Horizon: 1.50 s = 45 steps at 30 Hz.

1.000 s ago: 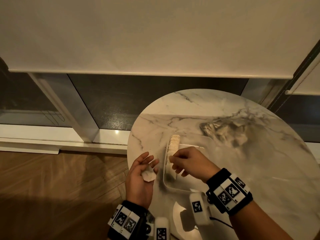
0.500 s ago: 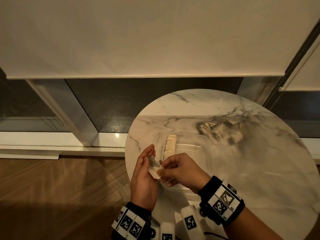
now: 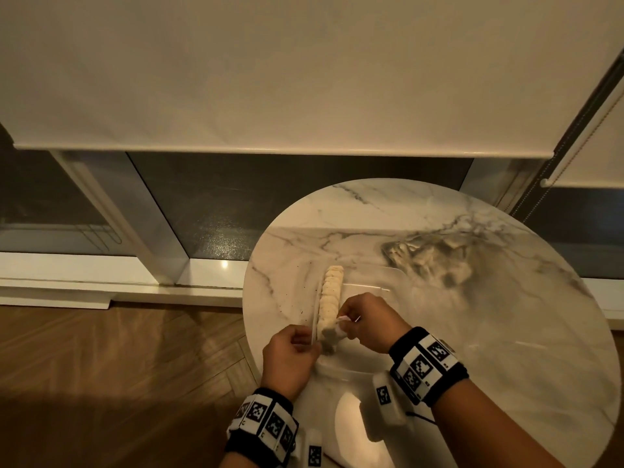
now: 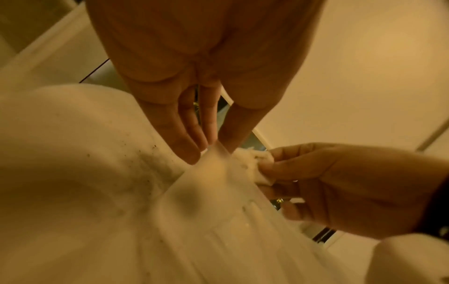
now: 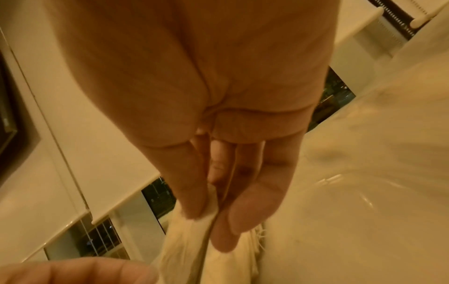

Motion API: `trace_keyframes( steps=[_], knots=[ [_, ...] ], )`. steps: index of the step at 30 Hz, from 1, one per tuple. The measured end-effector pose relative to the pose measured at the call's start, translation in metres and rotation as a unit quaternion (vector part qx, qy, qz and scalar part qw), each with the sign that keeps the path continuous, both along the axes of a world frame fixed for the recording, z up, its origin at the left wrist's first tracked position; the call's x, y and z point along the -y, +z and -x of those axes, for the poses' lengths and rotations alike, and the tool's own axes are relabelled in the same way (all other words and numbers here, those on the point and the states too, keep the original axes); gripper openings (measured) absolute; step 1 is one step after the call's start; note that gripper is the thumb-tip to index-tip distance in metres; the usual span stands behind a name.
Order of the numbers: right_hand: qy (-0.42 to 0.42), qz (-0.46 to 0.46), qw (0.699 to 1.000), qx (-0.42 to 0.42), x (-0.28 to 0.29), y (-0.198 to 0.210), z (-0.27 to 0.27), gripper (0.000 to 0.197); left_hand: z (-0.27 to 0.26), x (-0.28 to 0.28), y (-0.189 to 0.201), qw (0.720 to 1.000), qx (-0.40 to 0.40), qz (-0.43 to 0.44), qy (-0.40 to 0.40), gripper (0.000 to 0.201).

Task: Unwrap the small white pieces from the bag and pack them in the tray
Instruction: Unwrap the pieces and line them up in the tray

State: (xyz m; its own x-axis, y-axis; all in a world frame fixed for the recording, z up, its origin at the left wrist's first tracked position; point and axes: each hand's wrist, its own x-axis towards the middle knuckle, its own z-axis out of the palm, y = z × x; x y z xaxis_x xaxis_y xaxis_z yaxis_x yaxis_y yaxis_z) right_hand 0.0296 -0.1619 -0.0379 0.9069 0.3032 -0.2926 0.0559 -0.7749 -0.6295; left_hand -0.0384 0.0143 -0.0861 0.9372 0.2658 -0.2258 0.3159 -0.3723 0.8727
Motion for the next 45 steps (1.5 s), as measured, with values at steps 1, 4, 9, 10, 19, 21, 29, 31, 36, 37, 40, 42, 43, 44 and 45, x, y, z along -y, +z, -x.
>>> trace_keyframes(
  steps=[1, 4, 9, 10, 19, 21, 29, 31, 36, 37, 40, 42, 43, 44, 45],
  knots=[
    [0.016, 0.019, 1.000, -0.015, -0.003, 0.000, -0.003, 0.005, 0.000, 0.000, -0.001, 1.000, -0.003, 0.000, 0.002, 0.023],
    [0.062, 0.079, 0.994, -0.041, -0.017, -0.001, -0.011, 0.009, 0.001, 0.001, -0.002, 1.000, -0.009, 0.009, 0.000, 0.022],
    [0.106, 0.152, 0.980, -0.074, -0.041, -0.008, -0.023, 0.017, 0.002, 0.002, 0.001, 0.999, -0.015, 0.028, 0.004, 0.022],
    [0.108, 0.157, 0.979, -0.078, -0.045, -0.008, -0.026, 0.018, 0.003, 0.002, 0.002, 0.999, -0.014, 0.032, 0.005, 0.021],
    [0.051, 0.159, 0.983, -0.080, -0.040, -0.007, -0.032, 0.035, 0.005, 0.001, -0.003, 0.998, -0.028, 0.056, 0.008, 0.024],
    [0.036, 0.153, 0.985, -0.074, -0.036, -0.007, -0.032, 0.029, 0.005, 0.001, -0.004, 0.998, -0.030, 0.056, 0.009, 0.024],
    [0.031, 0.232, 0.966, -0.109, -0.034, -0.007, -0.034, 0.034, 0.005, 0.002, -0.004, 0.998, -0.026, 0.063, 0.017, 0.023],
    [0.045, 0.250, 0.960, -0.116, -0.032, -0.006, -0.037, 0.032, 0.006, 0.001, -0.004, 0.998, -0.022, 0.061, 0.018, 0.023],
    [0.145, 0.249, 0.927, -0.238, -0.028, -0.003, -0.041, 0.021, 0.007, 0.000, -0.004, 0.999, -0.014, 0.050, 0.014, 0.023],
    [0.152, 0.243, 0.924, -0.255, -0.027, -0.002, -0.041, 0.029, 0.007, 0.000, -0.004, 0.999, -0.014, 0.048, 0.014, 0.024],
    [0.175, 0.232, 0.919, -0.266, -0.030, 0.002, -0.040, 0.038, 0.006, 0.000, -0.004, 0.999, -0.017, 0.049, 0.013, 0.026],
    [0.190, 0.236, 0.918, -0.255, -0.034, -0.002, -0.040, 0.040, 0.006, 0.001, -0.004, 0.999, -0.018, 0.050, 0.009, 0.025],
    [0.191, 0.245, 0.918, -0.249, -0.036, -0.003, -0.039, 0.042, 0.006, 0.000, -0.003, 0.999, -0.017, 0.049, 0.007, 0.024],
    [0.197, 0.258, 0.915, -0.241, -0.038, -0.007, -0.039, 0.043, 0.006, 0.000, -0.003, 0.999, -0.017, 0.048, 0.006, 0.024],
    [0.196, 0.263, 0.913, -0.243, -0.039, -0.009, -0.039, 0.043, 0.006, 0.000, -0.003, 0.999, -0.016, 0.046, 0.006, 0.025]
  ],
)
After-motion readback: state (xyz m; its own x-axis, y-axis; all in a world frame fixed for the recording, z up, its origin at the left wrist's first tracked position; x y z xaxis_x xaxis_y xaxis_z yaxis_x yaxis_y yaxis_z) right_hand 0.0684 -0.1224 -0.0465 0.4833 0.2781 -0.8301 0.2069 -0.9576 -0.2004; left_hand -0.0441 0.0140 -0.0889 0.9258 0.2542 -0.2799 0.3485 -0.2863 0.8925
